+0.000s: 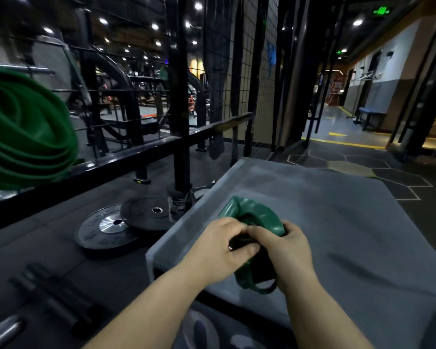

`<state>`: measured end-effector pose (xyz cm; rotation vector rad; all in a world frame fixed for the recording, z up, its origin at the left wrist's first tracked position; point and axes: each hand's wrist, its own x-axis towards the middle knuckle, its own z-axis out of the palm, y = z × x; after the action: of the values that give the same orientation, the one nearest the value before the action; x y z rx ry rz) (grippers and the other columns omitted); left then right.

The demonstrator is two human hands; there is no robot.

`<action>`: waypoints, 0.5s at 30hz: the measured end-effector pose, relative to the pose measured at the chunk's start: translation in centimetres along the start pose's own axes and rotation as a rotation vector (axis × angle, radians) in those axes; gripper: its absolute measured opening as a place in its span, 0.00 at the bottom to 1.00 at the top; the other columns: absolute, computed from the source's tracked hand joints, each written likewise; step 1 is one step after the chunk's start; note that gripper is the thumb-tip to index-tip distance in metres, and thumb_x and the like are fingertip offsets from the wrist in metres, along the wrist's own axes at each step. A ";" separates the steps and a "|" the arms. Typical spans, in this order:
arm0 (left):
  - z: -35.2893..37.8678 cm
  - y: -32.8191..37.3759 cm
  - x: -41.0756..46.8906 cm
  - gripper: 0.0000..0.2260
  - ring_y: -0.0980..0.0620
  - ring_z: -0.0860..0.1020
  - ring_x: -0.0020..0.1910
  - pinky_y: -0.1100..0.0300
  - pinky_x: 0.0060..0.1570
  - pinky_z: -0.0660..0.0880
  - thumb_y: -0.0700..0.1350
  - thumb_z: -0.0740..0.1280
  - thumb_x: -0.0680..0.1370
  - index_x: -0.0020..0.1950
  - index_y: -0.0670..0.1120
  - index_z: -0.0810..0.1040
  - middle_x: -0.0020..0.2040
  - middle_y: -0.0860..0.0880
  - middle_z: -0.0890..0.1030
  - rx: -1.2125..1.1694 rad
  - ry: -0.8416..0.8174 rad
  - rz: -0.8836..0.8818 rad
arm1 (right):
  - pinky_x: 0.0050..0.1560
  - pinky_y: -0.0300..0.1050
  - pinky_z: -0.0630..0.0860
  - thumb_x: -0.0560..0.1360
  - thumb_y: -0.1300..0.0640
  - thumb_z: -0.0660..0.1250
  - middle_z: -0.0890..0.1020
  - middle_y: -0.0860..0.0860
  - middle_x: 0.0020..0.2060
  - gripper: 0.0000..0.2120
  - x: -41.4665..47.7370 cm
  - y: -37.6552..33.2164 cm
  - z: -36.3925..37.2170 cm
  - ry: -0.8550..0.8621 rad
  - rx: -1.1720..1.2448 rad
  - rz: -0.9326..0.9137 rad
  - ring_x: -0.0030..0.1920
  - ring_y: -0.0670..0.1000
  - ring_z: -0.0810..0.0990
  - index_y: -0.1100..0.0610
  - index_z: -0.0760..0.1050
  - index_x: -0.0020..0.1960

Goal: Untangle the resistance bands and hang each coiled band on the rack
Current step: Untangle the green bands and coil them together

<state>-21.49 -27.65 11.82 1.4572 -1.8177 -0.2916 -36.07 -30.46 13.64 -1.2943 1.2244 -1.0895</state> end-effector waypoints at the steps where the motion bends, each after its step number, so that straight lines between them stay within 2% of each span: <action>1: -0.5 -0.5 -0.2 0.17 0.61 0.73 0.55 0.63 0.56 0.71 0.63 0.67 0.73 0.56 0.55 0.78 0.51 0.61 0.76 0.035 -0.022 -0.011 | 0.46 0.57 0.83 0.48 0.38 0.79 0.86 0.50 0.40 0.34 -0.4 -0.3 0.8 -0.027 0.019 -0.009 0.41 0.53 0.86 0.53 0.79 0.50; 3: -1.8 -0.7 -0.6 0.24 0.58 0.74 0.58 0.57 0.58 0.73 0.72 0.65 0.68 0.55 0.58 0.78 0.52 0.61 0.78 0.038 -0.056 -0.070 | 0.47 0.56 0.83 0.51 0.34 0.80 0.86 0.53 0.42 0.38 -1.2 -1.1 2.2 -0.103 0.122 0.007 0.42 0.54 0.86 0.57 0.80 0.52; 5: -3.5 -0.5 -0.9 0.25 0.58 0.79 0.50 0.55 0.50 0.77 0.74 0.66 0.64 0.46 0.56 0.80 0.45 0.59 0.81 -0.085 -0.036 -0.164 | 0.46 0.53 0.83 0.65 0.32 0.69 0.87 0.55 0.43 0.31 -1.9 -1.8 3.2 -0.191 0.253 0.039 0.43 0.54 0.86 0.58 0.81 0.52; 6: -4.5 -0.3 -0.9 0.24 0.59 0.80 0.47 0.56 0.48 0.78 0.73 0.67 0.63 0.44 0.56 0.80 0.43 0.60 0.82 -0.136 -0.026 -0.208 | 0.43 0.52 0.82 0.73 0.33 0.63 0.87 0.56 0.43 0.28 -2.1 -2.0 3.7 -0.217 0.338 0.087 0.43 0.54 0.86 0.57 0.82 0.51; 8: -6.4 0.2 -0.9 0.25 0.59 0.81 0.46 0.55 0.49 0.79 0.73 0.67 0.61 0.46 0.57 0.81 0.44 0.59 0.84 -0.149 0.002 -0.328 | 0.38 0.47 0.80 0.81 0.40 0.56 0.86 0.56 0.42 0.24 -2.6 -2.4 4.5 -0.269 0.472 0.175 0.42 0.53 0.86 0.58 0.81 0.51; 10: -8.0 0.5 -0.9 0.21 0.59 0.81 0.44 0.59 0.45 0.77 0.72 0.70 0.62 0.44 0.59 0.79 0.42 0.59 0.83 -0.074 0.069 -0.442 | 0.33 0.42 0.79 0.84 0.50 0.55 0.87 0.55 0.39 0.18 -3.1 -2.7 5.1 -0.349 0.475 0.140 0.39 0.51 0.86 0.59 0.80 0.51; 12: -9.1 0.8 -0.9 0.17 0.59 0.81 0.41 0.63 0.38 0.74 0.67 0.72 0.64 0.43 0.56 0.79 0.39 0.58 0.82 -0.126 0.088 -0.502 | 0.32 0.40 0.79 0.84 0.59 0.55 0.87 0.55 0.39 0.15 -3.2 -3.0 5.6 -0.413 0.396 0.080 0.39 0.51 0.86 0.60 0.80 0.52; 13: -9.6 1.0 -0.9 0.17 0.57 0.82 0.41 0.63 0.39 0.76 0.64 0.74 0.65 0.45 0.54 0.80 0.39 0.57 0.84 -0.224 0.084 -0.511 | 0.35 0.40 0.80 0.83 0.62 0.55 0.87 0.56 0.41 0.15 -3.1 -3.3 5.7 -0.439 0.359 0.049 0.41 0.52 0.86 0.60 0.81 0.54; 15: -10.4 1.0 -1.1 0.20 0.52 0.84 0.45 0.56 0.49 0.80 0.57 0.79 0.64 0.49 0.47 0.82 0.44 0.51 0.86 -0.481 0.073 -0.507 | 0.46 0.46 0.81 0.83 0.62 0.56 0.87 0.56 0.45 0.15 -3.0 -4.1 5.7 -0.493 0.309 -0.015 0.47 0.54 0.86 0.58 0.82 0.56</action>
<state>-15.05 -23.44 19.01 1.5216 -1.1811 -0.8520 -30.26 -27.08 17.33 -1.2337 0.6515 -0.8583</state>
